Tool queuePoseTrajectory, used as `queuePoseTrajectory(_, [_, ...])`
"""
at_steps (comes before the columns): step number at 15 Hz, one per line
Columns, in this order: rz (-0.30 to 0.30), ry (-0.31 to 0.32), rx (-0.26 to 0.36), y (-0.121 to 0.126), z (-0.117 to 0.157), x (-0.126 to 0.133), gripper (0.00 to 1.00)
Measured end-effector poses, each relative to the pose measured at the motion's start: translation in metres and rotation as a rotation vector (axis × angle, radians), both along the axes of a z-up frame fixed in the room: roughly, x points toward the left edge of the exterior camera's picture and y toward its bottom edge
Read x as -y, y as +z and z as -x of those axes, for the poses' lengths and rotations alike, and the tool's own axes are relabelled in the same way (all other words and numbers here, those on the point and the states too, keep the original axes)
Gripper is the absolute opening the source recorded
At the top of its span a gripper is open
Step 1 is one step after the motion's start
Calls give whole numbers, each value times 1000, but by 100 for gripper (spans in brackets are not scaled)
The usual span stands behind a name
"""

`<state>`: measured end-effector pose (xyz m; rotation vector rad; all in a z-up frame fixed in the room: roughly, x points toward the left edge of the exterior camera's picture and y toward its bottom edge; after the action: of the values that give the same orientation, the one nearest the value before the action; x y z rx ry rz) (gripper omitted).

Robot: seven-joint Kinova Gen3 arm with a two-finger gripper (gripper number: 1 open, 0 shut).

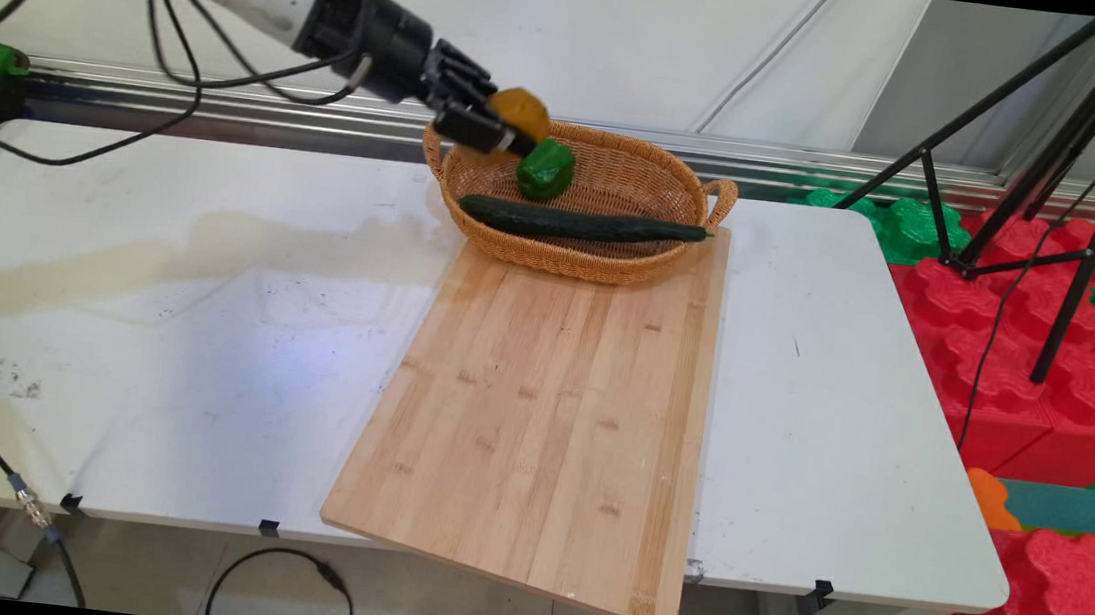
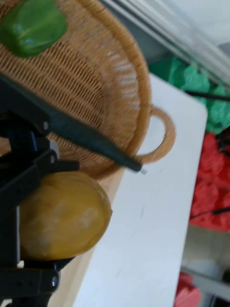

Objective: Place the picked object in the vegetable basket

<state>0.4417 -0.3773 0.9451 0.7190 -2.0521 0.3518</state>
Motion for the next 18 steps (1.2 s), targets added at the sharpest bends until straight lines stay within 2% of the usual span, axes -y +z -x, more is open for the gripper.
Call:
queuePoseTrajectory(4, [15, 59, -21, -10, 11, 35, 0])
queuePoseTrajectory(9, [9, 118, -9, -31, 27, 76, 0])
queuePoseTrajectory(18, [-23, 162, 88, -75, 59, 134, 0])
